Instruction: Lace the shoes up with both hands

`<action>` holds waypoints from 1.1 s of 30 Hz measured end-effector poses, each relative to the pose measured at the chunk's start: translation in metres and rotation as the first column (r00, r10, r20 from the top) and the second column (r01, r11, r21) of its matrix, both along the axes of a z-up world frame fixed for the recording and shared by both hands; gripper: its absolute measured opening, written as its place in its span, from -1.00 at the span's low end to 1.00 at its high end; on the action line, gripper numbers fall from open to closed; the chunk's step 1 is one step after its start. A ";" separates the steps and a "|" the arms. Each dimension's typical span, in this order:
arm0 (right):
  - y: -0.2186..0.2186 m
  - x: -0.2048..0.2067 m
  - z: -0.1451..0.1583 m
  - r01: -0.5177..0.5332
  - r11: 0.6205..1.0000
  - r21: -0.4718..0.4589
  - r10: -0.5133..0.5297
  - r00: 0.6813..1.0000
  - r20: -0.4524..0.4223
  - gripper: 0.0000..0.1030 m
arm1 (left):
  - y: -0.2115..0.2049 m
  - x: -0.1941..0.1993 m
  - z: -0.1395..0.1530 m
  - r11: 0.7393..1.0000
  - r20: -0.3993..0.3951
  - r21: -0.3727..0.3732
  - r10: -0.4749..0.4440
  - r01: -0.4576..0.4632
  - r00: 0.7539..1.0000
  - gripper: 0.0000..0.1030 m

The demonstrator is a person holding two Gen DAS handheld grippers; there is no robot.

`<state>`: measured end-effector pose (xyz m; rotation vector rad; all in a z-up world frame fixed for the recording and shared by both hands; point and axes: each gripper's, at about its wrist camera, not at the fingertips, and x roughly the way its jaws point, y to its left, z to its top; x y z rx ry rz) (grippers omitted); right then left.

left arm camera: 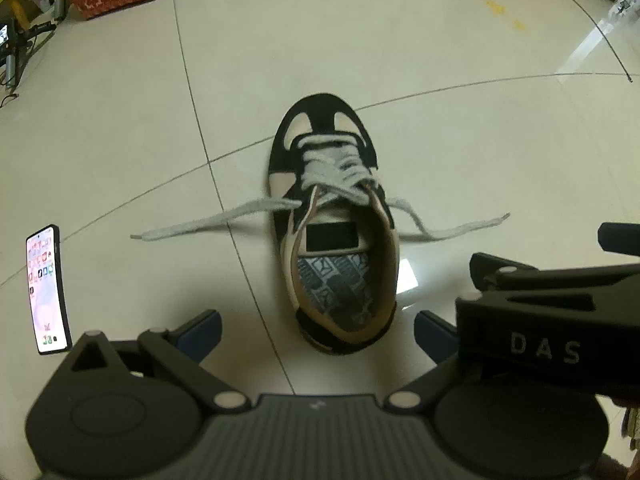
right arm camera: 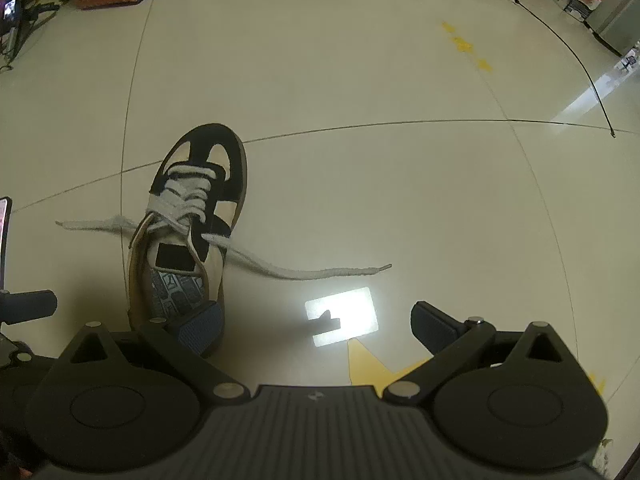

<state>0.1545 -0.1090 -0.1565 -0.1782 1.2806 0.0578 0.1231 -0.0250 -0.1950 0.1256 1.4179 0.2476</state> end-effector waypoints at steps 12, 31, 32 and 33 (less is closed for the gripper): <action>0.003 -0.001 -0.005 -0.025 1.000 0.005 0.025 1.000 0.012 1.00 | 0.001 -0.004 -0.003 0.999 0.005 0.011 -0.036 0.035 0.999 1.00; -0.005 0.006 -0.001 -0.043 0.997 0.068 0.035 0.994 0.107 1.00 | 0.038 0.003 0.009 0.997 0.100 0.055 -0.062 0.057 0.993 1.00; -0.005 0.006 -0.003 -0.045 0.997 0.069 0.038 0.993 0.110 1.00 | 0.044 0.004 0.009 0.998 0.104 0.047 -0.049 0.044 0.993 1.00; -0.005 0.006 -0.004 -0.050 0.996 0.070 0.042 0.992 0.115 1.00 | 0.048 0.004 0.008 0.999 0.108 0.040 -0.039 0.035 0.993 1.00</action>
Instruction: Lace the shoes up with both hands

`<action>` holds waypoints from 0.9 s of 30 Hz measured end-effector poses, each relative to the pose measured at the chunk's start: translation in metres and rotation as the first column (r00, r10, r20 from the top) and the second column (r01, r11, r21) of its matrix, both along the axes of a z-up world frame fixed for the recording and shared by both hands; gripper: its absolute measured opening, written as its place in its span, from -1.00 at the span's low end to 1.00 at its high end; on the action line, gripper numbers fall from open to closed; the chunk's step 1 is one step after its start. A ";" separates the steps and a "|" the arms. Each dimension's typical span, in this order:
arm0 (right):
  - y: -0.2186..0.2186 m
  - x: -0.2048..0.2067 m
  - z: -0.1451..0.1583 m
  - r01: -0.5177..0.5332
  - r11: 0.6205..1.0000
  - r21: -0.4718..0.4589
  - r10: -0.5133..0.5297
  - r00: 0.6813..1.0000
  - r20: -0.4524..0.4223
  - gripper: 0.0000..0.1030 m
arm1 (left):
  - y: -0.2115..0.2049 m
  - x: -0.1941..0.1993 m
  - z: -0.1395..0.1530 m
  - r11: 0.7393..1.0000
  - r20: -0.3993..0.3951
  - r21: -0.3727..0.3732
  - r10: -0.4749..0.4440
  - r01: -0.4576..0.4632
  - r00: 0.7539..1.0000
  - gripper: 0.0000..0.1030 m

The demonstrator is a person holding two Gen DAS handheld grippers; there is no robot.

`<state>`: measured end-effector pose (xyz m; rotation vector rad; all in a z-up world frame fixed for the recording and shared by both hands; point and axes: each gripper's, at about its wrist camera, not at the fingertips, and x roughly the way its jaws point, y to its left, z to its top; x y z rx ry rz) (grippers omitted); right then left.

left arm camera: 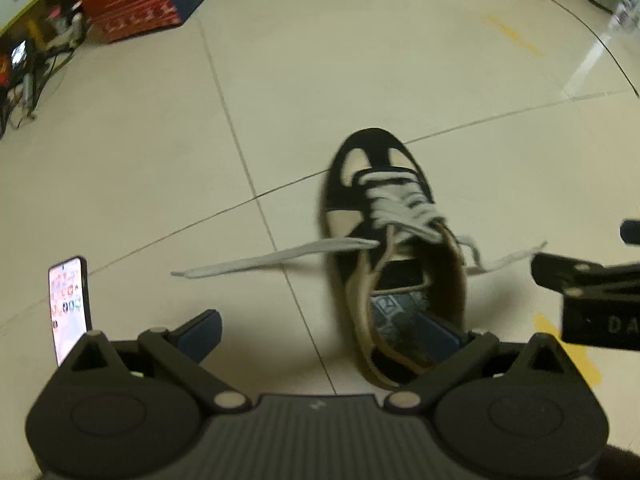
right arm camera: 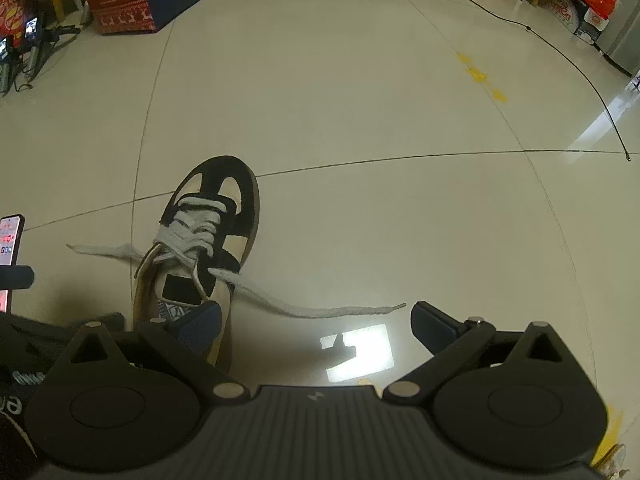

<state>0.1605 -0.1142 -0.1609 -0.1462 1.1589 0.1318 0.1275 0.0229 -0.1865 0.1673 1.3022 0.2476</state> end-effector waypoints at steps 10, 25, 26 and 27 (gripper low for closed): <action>0.004 -0.001 -0.005 -0.075 0.997 0.008 0.075 0.996 0.045 1.00 | 0.032 0.004 -0.007 0.999 0.056 0.020 0.032 -0.033 0.998 1.00; -0.001 0.000 -0.005 -0.069 0.998 0.013 0.068 0.996 0.050 1.00 | 0.019 0.004 -0.013 0.999 0.004 -0.030 0.029 -0.029 1.000 1.00; -0.002 0.000 -0.007 -0.070 0.997 0.010 0.070 0.997 0.044 1.00 | 0.019 0.004 -0.014 0.999 -0.001 -0.029 0.031 -0.031 1.000 1.00; -0.002 -0.001 -0.008 -0.073 0.997 0.009 0.072 0.997 0.041 1.00 | 0.019 0.003 -0.015 0.999 -0.003 -0.029 0.033 -0.033 0.999 1.00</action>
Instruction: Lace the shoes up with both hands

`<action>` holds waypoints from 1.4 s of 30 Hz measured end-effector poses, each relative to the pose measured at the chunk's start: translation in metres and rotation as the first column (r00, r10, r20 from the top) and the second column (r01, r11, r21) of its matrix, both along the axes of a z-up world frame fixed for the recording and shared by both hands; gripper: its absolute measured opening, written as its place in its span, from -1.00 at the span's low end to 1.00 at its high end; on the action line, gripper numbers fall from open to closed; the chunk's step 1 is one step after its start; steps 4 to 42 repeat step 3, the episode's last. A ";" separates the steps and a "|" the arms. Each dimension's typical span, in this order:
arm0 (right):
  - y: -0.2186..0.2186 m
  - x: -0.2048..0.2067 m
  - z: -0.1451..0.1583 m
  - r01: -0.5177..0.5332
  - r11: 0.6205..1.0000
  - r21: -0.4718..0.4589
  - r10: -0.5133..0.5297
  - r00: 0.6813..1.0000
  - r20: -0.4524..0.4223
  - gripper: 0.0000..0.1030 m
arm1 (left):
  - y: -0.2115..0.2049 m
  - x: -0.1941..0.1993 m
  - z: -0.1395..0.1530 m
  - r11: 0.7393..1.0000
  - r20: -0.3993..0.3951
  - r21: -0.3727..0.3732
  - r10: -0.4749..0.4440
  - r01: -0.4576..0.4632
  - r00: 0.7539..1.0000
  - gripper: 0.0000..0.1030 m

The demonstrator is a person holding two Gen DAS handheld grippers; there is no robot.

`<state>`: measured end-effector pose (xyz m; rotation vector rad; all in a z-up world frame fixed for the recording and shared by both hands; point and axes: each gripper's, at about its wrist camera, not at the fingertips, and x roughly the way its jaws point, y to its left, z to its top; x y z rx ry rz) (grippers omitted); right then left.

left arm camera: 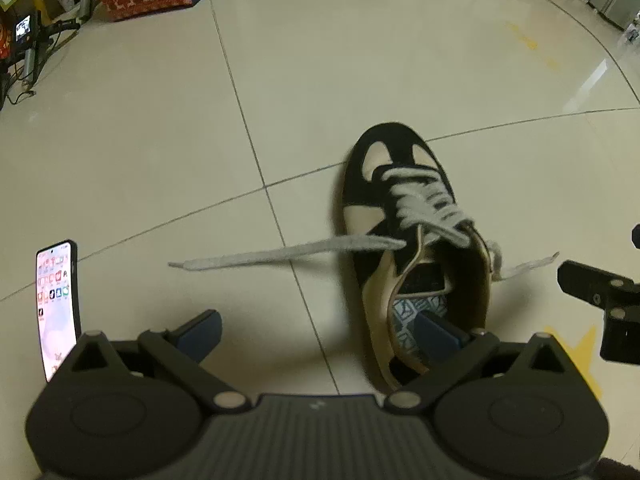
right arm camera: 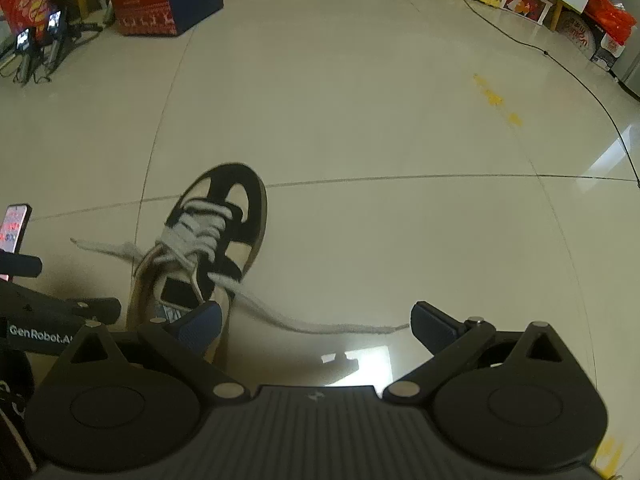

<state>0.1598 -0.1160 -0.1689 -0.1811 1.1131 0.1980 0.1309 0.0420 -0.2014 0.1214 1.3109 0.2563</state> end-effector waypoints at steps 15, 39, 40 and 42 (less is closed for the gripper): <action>-0.002 -0.001 -0.003 0.002 1.000 0.001 -0.002 1.000 -0.008 1.00 | 0.000 0.000 -0.003 1.000 -0.005 0.005 0.003 -0.003 1.000 1.00; -0.002 -0.001 -0.003 0.002 1.000 0.001 -0.002 1.000 -0.008 1.00 | 0.000 0.000 -0.003 1.000 -0.005 0.005 0.003 -0.003 1.000 1.00; -0.002 -0.001 -0.003 0.002 1.000 0.001 -0.002 1.000 -0.008 1.00 | 0.000 0.000 -0.003 1.000 -0.005 0.005 0.003 -0.003 1.000 1.00; -0.002 -0.001 -0.003 0.002 1.000 0.001 -0.002 1.000 -0.008 1.00 | 0.000 0.000 -0.003 1.000 -0.005 0.005 0.003 -0.003 1.000 1.00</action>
